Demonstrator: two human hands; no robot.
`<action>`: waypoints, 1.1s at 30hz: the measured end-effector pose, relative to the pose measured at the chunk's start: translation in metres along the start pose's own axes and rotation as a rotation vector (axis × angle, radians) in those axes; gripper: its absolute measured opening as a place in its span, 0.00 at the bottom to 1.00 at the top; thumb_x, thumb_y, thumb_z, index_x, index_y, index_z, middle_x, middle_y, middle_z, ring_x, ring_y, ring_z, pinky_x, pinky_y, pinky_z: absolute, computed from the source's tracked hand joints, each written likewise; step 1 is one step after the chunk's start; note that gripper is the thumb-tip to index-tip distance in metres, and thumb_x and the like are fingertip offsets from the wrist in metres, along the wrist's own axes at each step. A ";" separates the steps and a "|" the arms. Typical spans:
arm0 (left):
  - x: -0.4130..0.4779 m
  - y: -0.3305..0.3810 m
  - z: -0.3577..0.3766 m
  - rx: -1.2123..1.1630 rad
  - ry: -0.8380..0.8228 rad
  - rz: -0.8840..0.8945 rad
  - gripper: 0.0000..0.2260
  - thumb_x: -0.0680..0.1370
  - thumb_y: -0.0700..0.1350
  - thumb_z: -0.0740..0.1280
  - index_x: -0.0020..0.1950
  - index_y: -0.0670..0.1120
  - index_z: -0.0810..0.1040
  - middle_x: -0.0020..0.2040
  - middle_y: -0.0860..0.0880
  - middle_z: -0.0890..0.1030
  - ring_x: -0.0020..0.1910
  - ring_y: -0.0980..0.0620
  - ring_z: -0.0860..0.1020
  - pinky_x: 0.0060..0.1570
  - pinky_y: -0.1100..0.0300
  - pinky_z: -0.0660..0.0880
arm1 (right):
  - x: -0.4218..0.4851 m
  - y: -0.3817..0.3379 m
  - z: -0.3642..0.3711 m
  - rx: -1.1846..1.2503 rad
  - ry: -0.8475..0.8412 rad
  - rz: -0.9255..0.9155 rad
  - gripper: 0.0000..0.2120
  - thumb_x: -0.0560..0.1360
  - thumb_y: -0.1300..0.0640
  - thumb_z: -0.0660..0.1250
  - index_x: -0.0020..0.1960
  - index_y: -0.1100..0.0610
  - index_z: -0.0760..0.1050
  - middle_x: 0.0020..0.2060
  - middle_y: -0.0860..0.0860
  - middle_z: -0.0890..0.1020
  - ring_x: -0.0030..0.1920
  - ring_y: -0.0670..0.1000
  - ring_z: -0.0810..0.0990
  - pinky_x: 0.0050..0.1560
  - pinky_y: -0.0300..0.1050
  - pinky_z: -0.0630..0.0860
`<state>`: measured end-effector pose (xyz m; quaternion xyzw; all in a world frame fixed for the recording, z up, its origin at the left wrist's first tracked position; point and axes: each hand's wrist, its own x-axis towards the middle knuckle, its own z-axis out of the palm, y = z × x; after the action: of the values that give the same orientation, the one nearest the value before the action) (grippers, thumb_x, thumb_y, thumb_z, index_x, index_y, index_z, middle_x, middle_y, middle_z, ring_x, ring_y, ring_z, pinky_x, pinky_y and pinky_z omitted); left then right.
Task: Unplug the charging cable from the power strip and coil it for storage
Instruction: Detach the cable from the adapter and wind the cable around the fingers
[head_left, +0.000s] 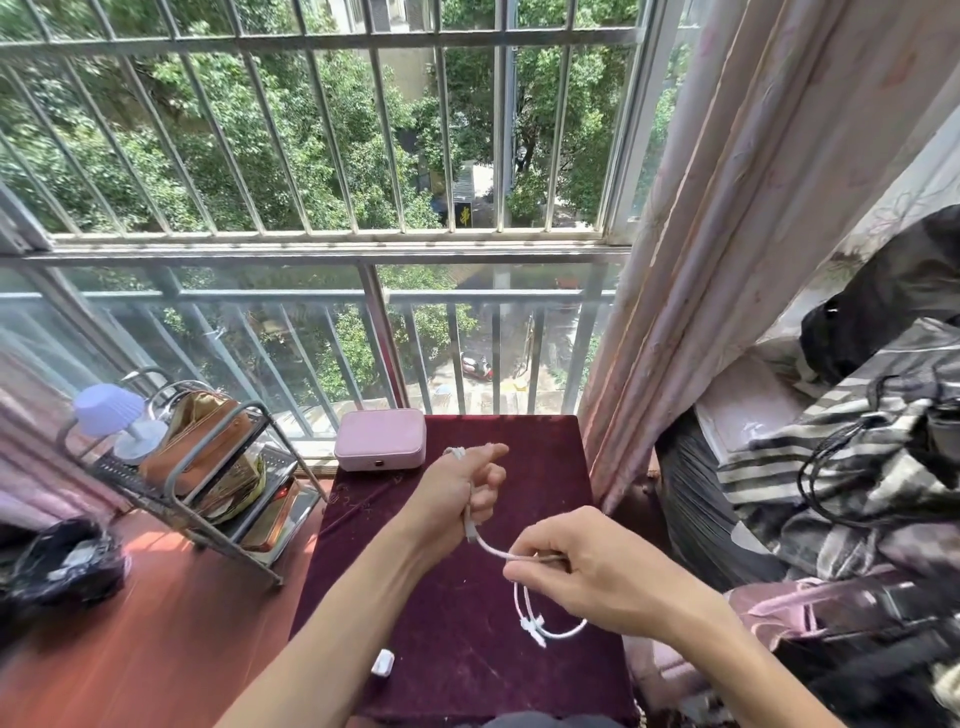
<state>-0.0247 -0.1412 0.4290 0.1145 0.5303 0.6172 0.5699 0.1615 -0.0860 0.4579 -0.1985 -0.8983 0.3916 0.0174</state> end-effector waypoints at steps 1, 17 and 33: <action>-0.002 0.000 0.000 0.042 0.000 -0.020 0.14 0.85 0.42 0.61 0.68 0.36 0.73 0.32 0.49 0.72 0.20 0.58 0.67 0.19 0.67 0.62 | -0.001 -0.003 -0.007 -0.019 0.000 -0.013 0.11 0.80 0.43 0.69 0.46 0.49 0.83 0.30 0.43 0.78 0.31 0.43 0.74 0.35 0.37 0.69; -0.034 0.002 0.015 0.167 -0.576 -0.155 0.23 0.86 0.57 0.53 0.60 0.40 0.79 0.27 0.50 0.70 0.17 0.60 0.59 0.19 0.66 0.54 | 0.032 -0.002 -0.075 0.178 0.099 -0.128 0.09 0.73 0.40 0.78 0.48 0.44 0.86 0.41 0.48 0.89 0.43 0.50 0.88 0.46 0.54 0.85; -0.043 0.011 0.021 -0.026 -0.700 -0.198 0.14 0.84 0.49 0.58 0.46 0.43 0.77 0.22 0.53 0.57 0.17 0.57 0.54 0.17 0.66 0.54 | 0.047 0.042 -0.045 0.664 0.141 -0.116 0.18 0.71 0.37 0.78 0.52 0.48 0.87 0.43 0.62 0.86 0.42 0.49 0.81 0.46 0.42 0.77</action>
<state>-0.0014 -0.1637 0.4661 0.2597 0.3038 0.4893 0.7751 0.1410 -0.0113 0.4532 -0.1570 -0.7283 0.6463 0.1652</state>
